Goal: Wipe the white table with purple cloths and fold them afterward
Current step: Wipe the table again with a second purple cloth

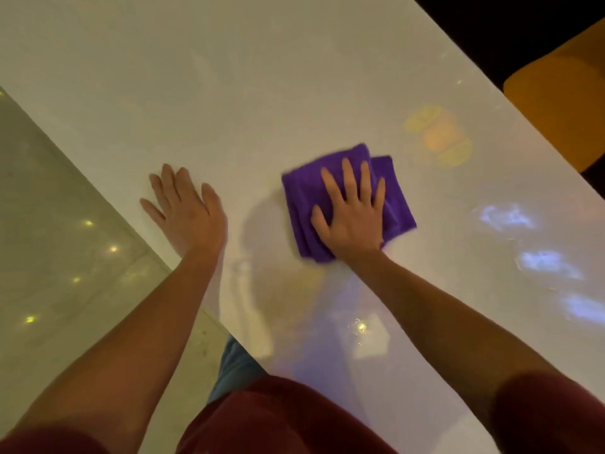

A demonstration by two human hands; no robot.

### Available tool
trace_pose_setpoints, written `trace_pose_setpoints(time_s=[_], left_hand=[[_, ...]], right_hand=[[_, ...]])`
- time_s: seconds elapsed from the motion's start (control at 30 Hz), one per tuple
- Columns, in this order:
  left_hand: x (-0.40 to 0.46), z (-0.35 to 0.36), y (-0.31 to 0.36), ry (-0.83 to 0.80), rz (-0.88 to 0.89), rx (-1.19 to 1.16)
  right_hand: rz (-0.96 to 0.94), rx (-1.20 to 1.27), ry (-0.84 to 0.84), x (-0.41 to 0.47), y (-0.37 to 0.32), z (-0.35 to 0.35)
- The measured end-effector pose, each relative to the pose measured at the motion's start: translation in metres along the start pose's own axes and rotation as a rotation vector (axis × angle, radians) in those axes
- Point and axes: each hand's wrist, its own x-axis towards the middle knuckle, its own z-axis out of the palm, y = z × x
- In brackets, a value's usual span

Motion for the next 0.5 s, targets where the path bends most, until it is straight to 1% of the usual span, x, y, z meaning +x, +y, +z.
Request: trace_pose_setpoints(time_s=[0.07,0.1,0.17,0.23,0.33,0.4,0.5], left_hand=[[0.002,0.004,-0.001,0.045,-0.015,0.006],[0.003,0.006,-0.001,0.063,-0.016,0.001],[0.004,0.007,0.0,0.08,-0.027,-0.027],[0.004,0.003,0.0,0.07,-0.056,-0.085],[0.005,-0.005,-0.001,0.075,-0.082,-0.2],[0.006,-0.008,0.001,0.082,-0.073,-0.206],[0.007,-0.01,0.003,0.037,-0.065,-0.153]], right_hand=[[0.136,0.018,0.042,0.051,-0.03,0.0],[0.173,0.027,0.039,0.076,-0.047,0.001],[0.17,0.035,-0.011,0.11,-0.075,0.004],[0.131,0.055,-0.039,0.123,-0.089,0.008],[0.1,0.061,-0.035,0.121,-0.093,0.008],[0.053,0.075,-0.018,0.104,-0.097,0.005],[-0.133,0.13,-0.014,0.031,-0.108,0.012]])
